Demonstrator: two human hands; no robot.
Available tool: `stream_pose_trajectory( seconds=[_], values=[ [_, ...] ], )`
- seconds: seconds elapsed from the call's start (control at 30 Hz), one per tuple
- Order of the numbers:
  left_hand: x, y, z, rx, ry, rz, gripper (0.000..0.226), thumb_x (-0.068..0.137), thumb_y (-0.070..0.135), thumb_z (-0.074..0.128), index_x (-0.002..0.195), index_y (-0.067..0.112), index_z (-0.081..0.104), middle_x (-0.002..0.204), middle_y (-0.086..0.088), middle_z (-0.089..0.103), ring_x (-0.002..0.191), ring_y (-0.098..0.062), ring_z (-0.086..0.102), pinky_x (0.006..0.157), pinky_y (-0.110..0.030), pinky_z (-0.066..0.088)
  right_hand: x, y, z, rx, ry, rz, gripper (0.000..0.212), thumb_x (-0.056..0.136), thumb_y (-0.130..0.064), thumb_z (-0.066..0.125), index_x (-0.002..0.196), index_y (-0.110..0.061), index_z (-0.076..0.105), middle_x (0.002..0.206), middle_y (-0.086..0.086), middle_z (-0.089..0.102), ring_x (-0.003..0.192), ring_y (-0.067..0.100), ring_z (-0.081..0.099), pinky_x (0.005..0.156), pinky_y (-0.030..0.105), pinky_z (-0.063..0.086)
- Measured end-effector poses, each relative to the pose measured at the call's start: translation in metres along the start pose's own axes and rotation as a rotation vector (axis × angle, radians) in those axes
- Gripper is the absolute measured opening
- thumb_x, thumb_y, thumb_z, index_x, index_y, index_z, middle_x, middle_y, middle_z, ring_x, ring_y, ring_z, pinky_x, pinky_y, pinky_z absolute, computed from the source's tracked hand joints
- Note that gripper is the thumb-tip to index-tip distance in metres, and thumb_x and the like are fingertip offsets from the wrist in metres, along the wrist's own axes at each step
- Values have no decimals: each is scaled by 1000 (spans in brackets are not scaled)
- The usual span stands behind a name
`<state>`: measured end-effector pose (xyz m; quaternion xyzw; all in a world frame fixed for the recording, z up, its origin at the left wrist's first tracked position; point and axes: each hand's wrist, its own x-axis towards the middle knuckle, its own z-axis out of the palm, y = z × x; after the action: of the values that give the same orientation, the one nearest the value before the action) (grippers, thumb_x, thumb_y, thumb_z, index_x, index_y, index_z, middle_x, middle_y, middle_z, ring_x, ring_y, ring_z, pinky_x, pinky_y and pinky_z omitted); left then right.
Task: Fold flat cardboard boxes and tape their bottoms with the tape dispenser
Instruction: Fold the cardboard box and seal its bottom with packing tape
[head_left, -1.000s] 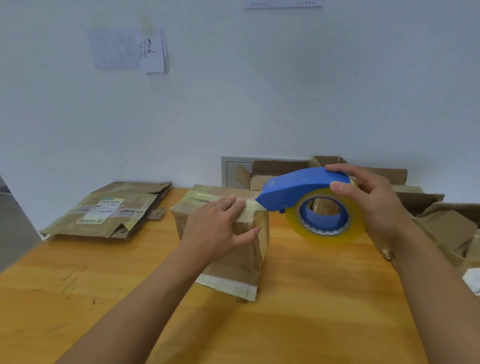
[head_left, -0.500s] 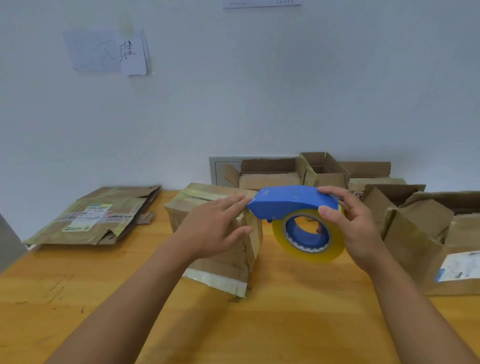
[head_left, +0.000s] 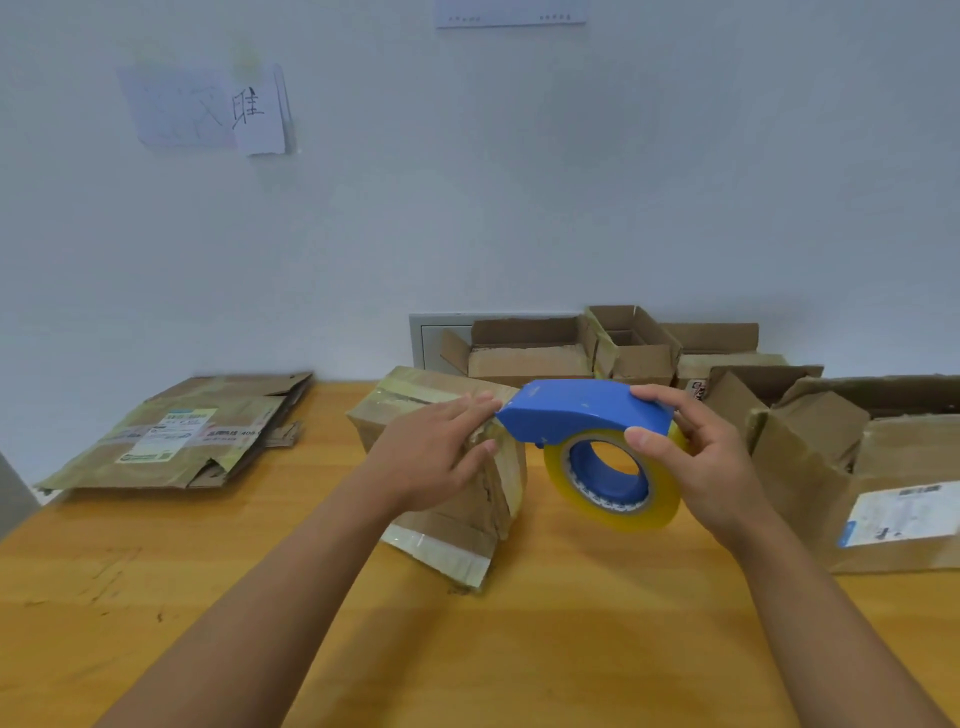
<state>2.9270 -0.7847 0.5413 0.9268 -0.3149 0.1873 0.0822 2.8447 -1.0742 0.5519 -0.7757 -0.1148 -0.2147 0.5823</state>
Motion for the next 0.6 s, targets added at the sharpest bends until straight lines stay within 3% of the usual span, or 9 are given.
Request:
stream_pose_trajectory(
  seconds=[0.13,0.33,0.43,0.6],
  values=[
    [-1,19,23,-25,-55,53,56,103,51,28,155,31,26,160,11,28,147,-8,24,116,-31,25,-15,10,-13,-33,21,25,32,76,-42,70,106,-52,65,106,-31,61,100,-1,60,75,9,48],
    [1,17,30,-61,-12,36,56,99,49,30,151,30,38,154,11,39,144,-9,33,114,-33,31,-32,23,-3,-54,33,76,40,73,-50,71,112,-46,63,119,-14,60,103,-1,58,77,8,45],
    [-1,18,32,-80,-7,39,56,98,47,32,151,29,39,154,10,40,144,-10,34,115,-35,33,-39,21,-1,-66,47,67,43,67,-61,68,109,-54,62,115,-24,59,105,-1,57,78,8,45],
    [0,15,32,-81,-21,42,54,99,47,33,150,32,39,155,12,38,144,-9,32,115,-34,30,-50,17,-8,-116,33,40,41,67,-60,68,107,-65,59,114,-37,56,107,-7,56,77,7,45]
  ],
)
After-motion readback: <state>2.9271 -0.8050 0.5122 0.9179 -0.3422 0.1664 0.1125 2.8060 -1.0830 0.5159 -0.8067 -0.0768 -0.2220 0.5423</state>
